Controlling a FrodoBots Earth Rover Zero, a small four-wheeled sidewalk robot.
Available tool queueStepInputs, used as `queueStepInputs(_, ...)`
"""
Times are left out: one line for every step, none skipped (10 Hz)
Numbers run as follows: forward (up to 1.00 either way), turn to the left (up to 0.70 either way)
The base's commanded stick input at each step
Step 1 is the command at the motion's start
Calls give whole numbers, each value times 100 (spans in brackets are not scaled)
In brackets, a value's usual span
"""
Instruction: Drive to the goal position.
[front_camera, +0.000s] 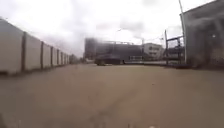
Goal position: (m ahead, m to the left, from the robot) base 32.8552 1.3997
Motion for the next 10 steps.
queueStepInputs(85, 1)
queueStepInputs(85, 1)
queueStepInputs(85, 1)
queueStepInputs(85, 1)
queueStepInputs(85, 1)
queueStepInputs(85, 1)
queueStepInputs(85, 1)
queueStepInputs(85, 1)
queueStepInputs(85, 1)
queueStepInputs(85, 1)
